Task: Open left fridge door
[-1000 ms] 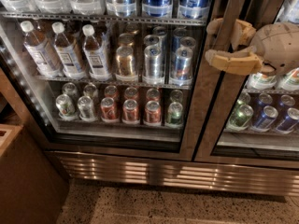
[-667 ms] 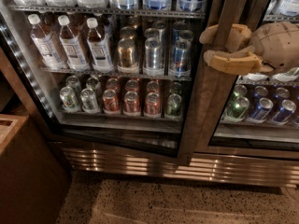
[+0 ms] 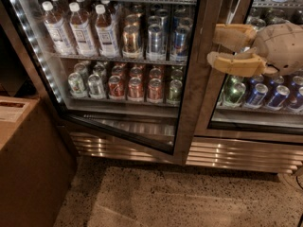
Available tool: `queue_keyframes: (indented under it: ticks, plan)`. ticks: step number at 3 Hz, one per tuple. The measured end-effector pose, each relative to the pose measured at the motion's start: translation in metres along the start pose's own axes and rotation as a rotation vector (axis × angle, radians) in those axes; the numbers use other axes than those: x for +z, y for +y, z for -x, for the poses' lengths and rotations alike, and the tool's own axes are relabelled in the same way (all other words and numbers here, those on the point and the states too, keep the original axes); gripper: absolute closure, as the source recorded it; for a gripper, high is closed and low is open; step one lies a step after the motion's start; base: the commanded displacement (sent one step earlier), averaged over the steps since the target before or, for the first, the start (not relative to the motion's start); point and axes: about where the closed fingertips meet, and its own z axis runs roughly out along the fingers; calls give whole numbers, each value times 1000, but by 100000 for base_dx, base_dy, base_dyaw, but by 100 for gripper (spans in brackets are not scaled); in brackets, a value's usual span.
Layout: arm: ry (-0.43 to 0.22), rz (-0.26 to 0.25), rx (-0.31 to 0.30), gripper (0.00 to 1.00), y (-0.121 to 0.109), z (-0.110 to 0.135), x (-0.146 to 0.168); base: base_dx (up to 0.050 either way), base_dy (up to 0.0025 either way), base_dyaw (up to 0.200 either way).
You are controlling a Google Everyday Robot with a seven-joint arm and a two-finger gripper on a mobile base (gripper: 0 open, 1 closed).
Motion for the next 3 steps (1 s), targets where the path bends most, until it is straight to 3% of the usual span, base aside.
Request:
queue_keyframes:
  ticks: [1, 2, 3]
  plan:
    - [0, 0, 0, 100, 0, 0, 0, -4999, -2, 9]
    - [0, 0, 0, 100, 0, 0, 0, 0, 0, 0]
    - [21, -126, -1, 100, -9, 0, -32, 0, 0, 0]
